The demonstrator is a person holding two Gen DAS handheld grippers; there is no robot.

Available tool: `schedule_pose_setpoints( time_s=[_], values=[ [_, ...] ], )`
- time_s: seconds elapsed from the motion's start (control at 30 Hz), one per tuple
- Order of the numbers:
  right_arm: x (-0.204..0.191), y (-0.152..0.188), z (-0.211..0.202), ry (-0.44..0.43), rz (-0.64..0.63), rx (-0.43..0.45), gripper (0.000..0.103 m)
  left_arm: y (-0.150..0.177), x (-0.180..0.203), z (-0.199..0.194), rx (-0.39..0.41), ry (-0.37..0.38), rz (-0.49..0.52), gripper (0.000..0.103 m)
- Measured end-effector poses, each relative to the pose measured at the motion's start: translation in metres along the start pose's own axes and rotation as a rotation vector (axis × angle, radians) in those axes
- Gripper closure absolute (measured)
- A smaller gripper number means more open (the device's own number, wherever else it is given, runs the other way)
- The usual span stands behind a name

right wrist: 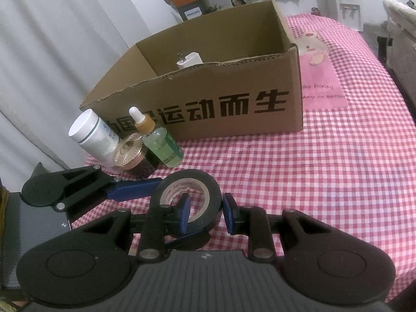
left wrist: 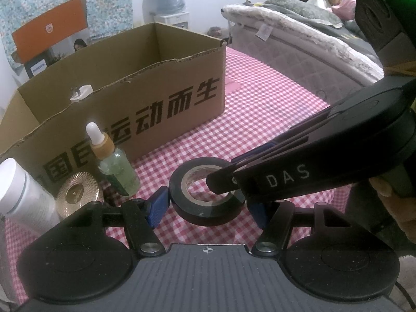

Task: Organize rigid objects
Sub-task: 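Lift the black tape roll off the table with the right tool, then carry the tape roll into the box and open the right tool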

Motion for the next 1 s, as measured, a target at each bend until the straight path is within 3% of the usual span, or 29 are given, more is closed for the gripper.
schedule_pose_setpoints(
  time_s=[0.7, 1.0],
  values=[
    [-0.004, 0.001, -0.002, 0.004, -0.004, 0.004, 0.074, 0.001, 0.0, -0.005, 0.011, -0.001, -0.01, 0.038],
    [-0.027, -0.025, -0.04, -0.004, -0.07, 0.096, 0.074, -0.023, -0.012, -0.047, 0.128, -0.029, -0.019, 0.038]
  ],
)
Point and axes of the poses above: each gripper's, at about its wrist camera, not at the fingertips, and z roughly the way its jaws point, x to its right, y to its underside, the point moved 5 cm from there along z, roughly the way its jaws point, and after that the axes turned 7 degrees about -x, right-handed, at the moved point
